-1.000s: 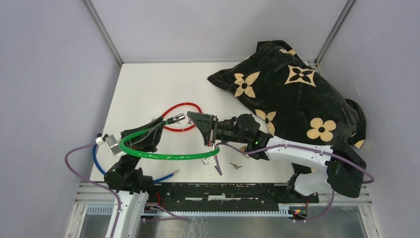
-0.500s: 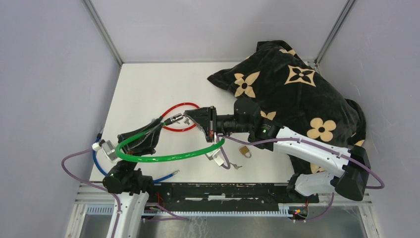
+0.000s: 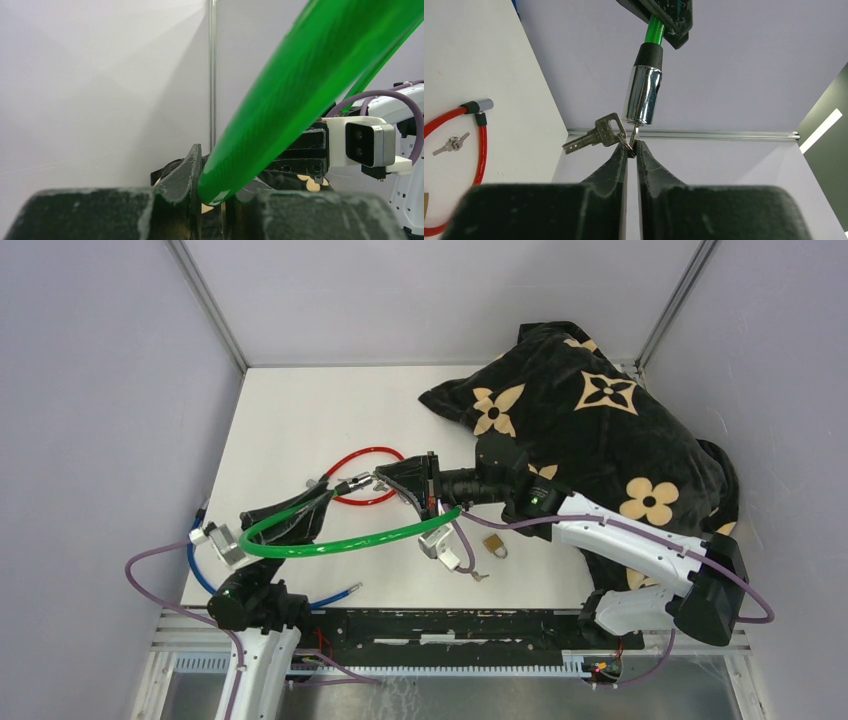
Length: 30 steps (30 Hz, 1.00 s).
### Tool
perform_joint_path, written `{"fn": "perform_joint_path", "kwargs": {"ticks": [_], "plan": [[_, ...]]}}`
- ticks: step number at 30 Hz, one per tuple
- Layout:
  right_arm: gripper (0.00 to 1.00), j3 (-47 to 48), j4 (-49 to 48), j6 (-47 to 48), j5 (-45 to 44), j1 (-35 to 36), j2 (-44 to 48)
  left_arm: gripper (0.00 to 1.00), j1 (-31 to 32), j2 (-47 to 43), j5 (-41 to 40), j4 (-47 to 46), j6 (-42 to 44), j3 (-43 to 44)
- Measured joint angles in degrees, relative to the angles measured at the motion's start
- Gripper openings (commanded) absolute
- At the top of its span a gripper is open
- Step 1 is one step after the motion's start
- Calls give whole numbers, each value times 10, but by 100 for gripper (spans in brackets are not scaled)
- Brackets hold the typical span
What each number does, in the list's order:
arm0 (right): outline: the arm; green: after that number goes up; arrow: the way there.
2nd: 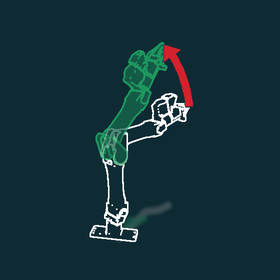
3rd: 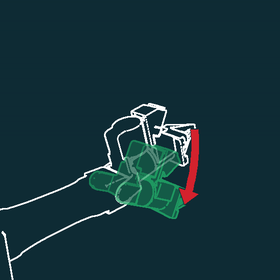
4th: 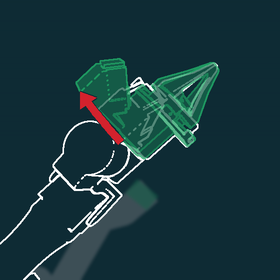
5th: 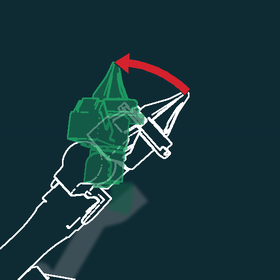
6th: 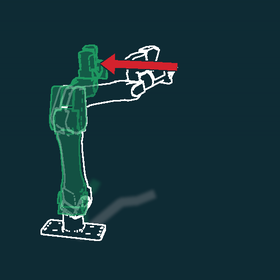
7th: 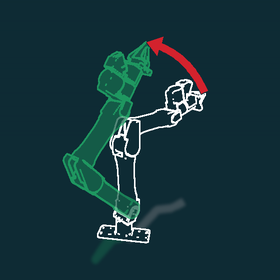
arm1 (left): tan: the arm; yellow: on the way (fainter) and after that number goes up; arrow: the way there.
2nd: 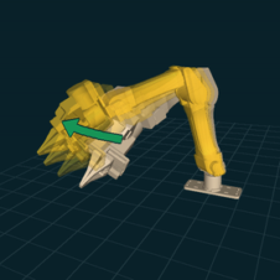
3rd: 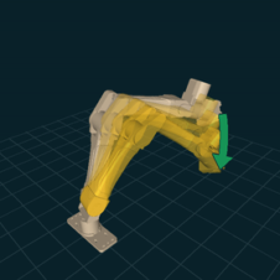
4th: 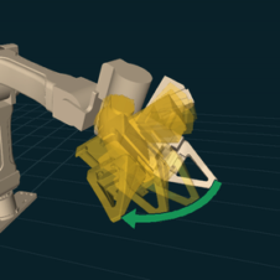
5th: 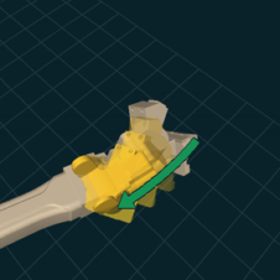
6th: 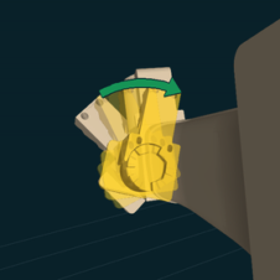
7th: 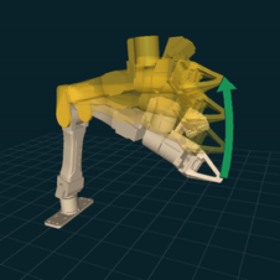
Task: Lock with the key
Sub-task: Adjust the key in the lock.
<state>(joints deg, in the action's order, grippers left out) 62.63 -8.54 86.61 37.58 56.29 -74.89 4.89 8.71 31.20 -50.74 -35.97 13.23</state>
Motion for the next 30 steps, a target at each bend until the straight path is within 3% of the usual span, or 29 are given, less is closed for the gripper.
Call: {"fn": "perform_joint_path", "kwargs": {"ticks": [13, 19, 20, 21, 30], "plan": [[47, -55, -57, -5, -16, 7, 9, 2, 0, 0, 5, 22, 0, 0], [74, -75, -64, -20, -51, 10, 27, 2, 0, 0, 4, 22, 0, 0], [81, -79, -68, -23, -57, 10, 29, 2, 0, 0, 4, 22, 0, 0], [97, -83, -71, -28, -65, 10, 31, 2, 0, 0, 4, 22, 0, 0], [98, -104, -97, -49, -146, 8, 33, 2, 0, 0, 4, 22, 0, 0]]}}
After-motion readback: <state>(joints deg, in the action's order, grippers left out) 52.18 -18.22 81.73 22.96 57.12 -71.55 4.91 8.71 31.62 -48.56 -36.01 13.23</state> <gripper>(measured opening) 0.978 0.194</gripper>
